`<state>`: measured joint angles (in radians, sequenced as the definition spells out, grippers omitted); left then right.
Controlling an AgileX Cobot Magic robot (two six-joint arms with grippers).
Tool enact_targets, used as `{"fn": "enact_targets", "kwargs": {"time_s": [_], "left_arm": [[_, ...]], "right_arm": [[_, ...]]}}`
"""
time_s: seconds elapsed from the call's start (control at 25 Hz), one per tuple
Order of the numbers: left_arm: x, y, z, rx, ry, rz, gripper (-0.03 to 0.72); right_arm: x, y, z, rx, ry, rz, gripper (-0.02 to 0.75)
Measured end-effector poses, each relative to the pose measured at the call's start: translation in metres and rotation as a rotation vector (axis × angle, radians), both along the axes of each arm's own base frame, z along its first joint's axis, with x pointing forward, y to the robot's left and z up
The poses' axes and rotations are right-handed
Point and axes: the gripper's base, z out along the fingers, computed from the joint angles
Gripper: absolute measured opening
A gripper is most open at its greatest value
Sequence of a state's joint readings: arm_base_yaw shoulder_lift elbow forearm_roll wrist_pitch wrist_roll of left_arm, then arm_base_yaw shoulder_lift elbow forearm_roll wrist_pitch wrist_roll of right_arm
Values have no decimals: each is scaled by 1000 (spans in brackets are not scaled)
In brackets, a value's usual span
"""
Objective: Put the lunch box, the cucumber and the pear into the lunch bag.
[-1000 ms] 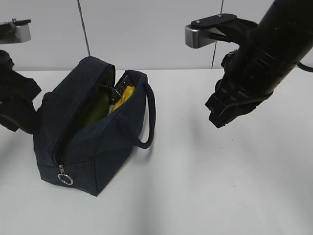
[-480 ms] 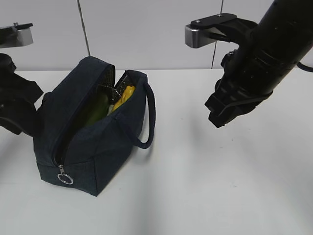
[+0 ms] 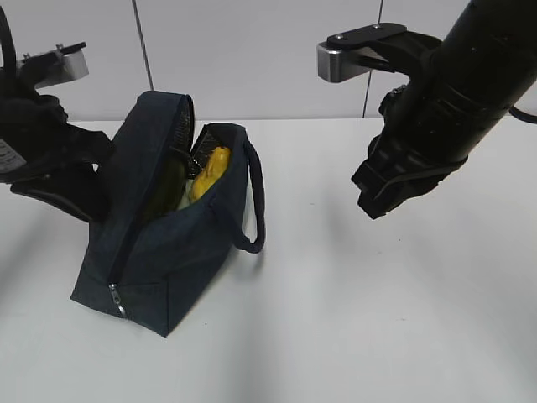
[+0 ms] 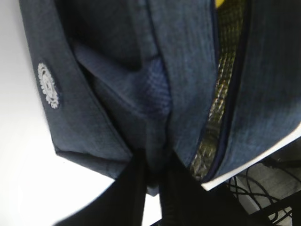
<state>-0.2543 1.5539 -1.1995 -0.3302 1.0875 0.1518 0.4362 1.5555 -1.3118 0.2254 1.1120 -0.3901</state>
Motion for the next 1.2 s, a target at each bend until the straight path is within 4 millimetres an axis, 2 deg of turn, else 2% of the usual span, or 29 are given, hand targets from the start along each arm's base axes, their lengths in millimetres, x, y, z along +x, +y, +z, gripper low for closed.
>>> {"fn": "enact_targets", "kwargs": {"time_s": [0.24, 0.6, 0.92, 1.2], "left_arm": [[8, -11, -1, -131, -19, 61, 7], [21, -37, -17, -318, 25, 62, 6], [19, -62, -13, -383, -28, 51, 4], [18, -72, -9, -457, -52, 50, 4]], "right_arm": [[1, -1, 0, -16, -7, 3, 0], [2, -4, -1, -45, -23, 6, 0], [6, -11, -2, -119, -48, -65, 0], [4, -13, -2, -135, -27, -73, 0]]}}
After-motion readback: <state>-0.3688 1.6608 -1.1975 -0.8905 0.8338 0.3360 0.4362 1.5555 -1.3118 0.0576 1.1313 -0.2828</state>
